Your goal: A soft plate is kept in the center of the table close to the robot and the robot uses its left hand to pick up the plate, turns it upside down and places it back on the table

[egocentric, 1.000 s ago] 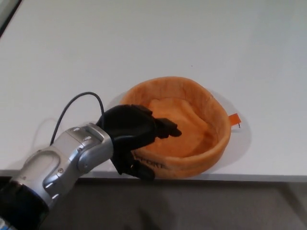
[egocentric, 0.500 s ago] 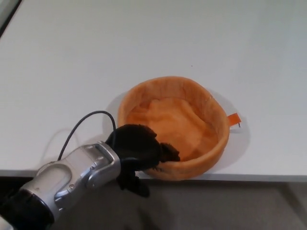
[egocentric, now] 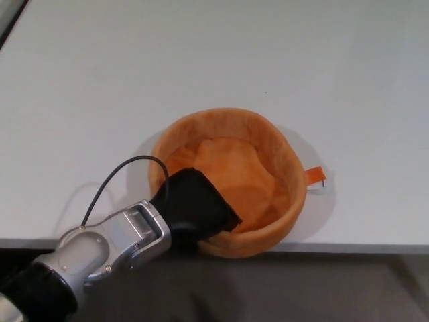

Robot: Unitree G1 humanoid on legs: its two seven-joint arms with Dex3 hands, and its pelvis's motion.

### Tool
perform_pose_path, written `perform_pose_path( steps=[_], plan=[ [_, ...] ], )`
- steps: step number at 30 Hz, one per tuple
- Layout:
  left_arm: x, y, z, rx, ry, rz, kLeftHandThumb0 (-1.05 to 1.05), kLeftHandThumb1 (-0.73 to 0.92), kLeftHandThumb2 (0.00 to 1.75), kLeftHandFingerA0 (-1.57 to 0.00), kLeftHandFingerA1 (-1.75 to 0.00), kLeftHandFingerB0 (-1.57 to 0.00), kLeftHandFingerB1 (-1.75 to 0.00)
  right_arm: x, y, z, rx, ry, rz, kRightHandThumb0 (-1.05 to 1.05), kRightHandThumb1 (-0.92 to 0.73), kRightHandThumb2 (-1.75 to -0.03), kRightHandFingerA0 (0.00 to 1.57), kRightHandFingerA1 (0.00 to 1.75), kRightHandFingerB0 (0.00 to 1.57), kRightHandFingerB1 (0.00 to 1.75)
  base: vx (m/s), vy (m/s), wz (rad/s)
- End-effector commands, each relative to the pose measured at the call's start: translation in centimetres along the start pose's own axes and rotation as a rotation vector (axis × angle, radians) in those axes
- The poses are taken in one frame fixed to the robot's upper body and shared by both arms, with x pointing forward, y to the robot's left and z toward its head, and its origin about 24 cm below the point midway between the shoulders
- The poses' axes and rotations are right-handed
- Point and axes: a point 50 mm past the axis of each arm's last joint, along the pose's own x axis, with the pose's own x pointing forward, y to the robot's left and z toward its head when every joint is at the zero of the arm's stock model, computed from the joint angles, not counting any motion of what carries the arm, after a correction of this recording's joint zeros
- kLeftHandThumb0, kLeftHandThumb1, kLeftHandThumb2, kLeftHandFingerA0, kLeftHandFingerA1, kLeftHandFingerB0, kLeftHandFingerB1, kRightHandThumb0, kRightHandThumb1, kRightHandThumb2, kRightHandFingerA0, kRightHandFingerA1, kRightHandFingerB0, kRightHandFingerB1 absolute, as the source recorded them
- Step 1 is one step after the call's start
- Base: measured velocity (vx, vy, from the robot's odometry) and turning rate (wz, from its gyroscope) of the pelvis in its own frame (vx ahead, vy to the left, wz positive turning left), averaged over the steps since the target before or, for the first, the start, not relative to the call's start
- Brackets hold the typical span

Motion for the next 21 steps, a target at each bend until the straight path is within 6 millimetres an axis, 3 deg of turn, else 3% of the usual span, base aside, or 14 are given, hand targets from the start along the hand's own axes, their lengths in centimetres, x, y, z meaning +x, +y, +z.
perform_pose_path(
  steps=[1,2,3,4,5,6,7,13,14,15,16,17,20,21],
  plan=[
    [-0.3,0.1,-0.9,0.054,0.032,0.015,-0.47,0.54,0.61,-0.99,-1.75,-0.84,-1.31,-0.1,-0.5,0.0,0.003,0.002,-0.004,-0.83,-0.89,-0.68,0.37,0.40,0.18,0.27,0.00,0.000,0.00],
    [-0.3,0.1,-0.8,0.054,0.032,0.017,-0.50,0.40,0.84,-1.29,-1.45,-0.93,-1.17,-0.1,-0.5,0.0,0.003,0.006,-0.003,-0.84,-0.89,-0.68,0.36,0.39,0.18,0.27,0.00,0.000,0.00],
    [-0.2,0.1,-0.8,0.056,0.034,0.017,-0.50,0.40,0.84,-1.29,-1.45,-0.93,-1.17,-0.1,-0.5,0.0,-0.001,0.010,-0.003,-0.84,-0.89,-0.68,0.36,0.39,0.18,0.27,0.00,0.000,0.00],
    [-0.2,0.2,-0.9,0.050,0.037,0.016,-0.49,0.39,0.84,-1.28,-1.44,-0.92,-1.16,0.0,-0.5,0.0,-0.002,0.009,-0.001,-0.84,-0.89,-0.68,0.36,0.38,0.17,0.26,0.00,0.000,0.00],
    [-0.1,0.3,-1.0,0.038,0.039,0.016,-0.45,0.54,0.56,-0.96,-1.74,-0.83,-1.32,0.0,-0.5,0.0,-0.004,0.007,-0.002,-0.83,-0.90,-0.68,0.37,0.38,0.17,0.26,0.00,0.000,0.00],
    [-0.1,0.3,-1.0,0.027,0.040,0.016,-0.45,0.54,0.56,-0.96,-1.74,-0.83,-1.32,0.1,-0.5,0.0,-0.006,0.004,-0.003,-0.83,-0.90,-0.68,0.37,0.38,0.17,0.26,0.00,0.000,0.00],
    [0.0,0.6,-1.0,-0.052,0.038,0.025,-0.47,0.38,0.81,-1.25,-1.45,-0.92,-1.21,0.1,-0.5,-0.1,-0.001,0.007,-0.002,-0.83,-0.89,-0.68,0.37,0.38,0.17,0.27,0.00,0.000,0.00],
    [0.1,2.0,-0.5,-0.396,0.065,0.105,-0.43,0.42,0.85,-1.16,-1.40,-1.00,-1.30,0.3,-0.6,0.4,-0.001,0.003,0.004,-0.84,-0.89,-0.68,0.37,0.40,0.18,0.27,0.00,0.000,0.00],
    [0.2,2.1,-0.4,-0.422,0.063,0.110,-0.36,0.59,0.59,-0.86,-1.75,-0.78,-1.31,0.3,-0.6,0.4,-0.007,0.004,0.006,-0.84,-0.90,-0.68,0.35,0.40,0.17,0.26,0.00,0.000,0.00],
    [0.2,2.3,-0.3,-0.441,0.061,0.115,-0.36,0.59,0.59,-0.86,-1.75,-0.78,-1.31,0.3,-0.6,0.5,-0.014,0.004,0.007,-0.84,-0.90,-0.68,0.35,0.40,0.17,0.26,0.00,0.000,0.00],
    [0.2,2.6,-0.2,-0.481,0.049,0.124,-0.43,0.40,0.83,-1.16,-1.39,-0.95,-1.25,0.3,-0.5,0.5,-0.007,-0.002,0.006,-0.82,-0.90,-0.68,0.37,0.41,0.17,0.27,0.00,0.000,0.00],
    [0.2,2.9,0.0,-0.523,0.037,0.140,-0.36,0.60,0.57,-0.84,-1.75,-0.69,-1.72,0.3,-0.5,0.5,0.003,-0.005,0.007,-0.82,-0.89,-0.67,0.38,0.42,0.18,0.27,0.00,0.000,0.00],
    [0.2,3.5,0.4,-0.632,0.022,0.175,-0.35,0.59,0.56,-0.85,-1.75,-0.70,-1.75,0.3,-0.5,0.3,0.027,0.003,0.016,-0.82,-0.88,-0.67,0.38,0.41,0.18,0.27,0.00,0.000,0.00],
    [0.3,4.0,0.7,-0.785,0.031,0.192,-0.33,0.58,0.57,-0.90,-1.75,-0.72,-1.75,0.4,-0.6,0.1,0.014,0.011,0.014,-0.84,-0.88,-0.67,0.35,0.37,0.16,0.25,0.00,0.000,0.00]
  ],
)
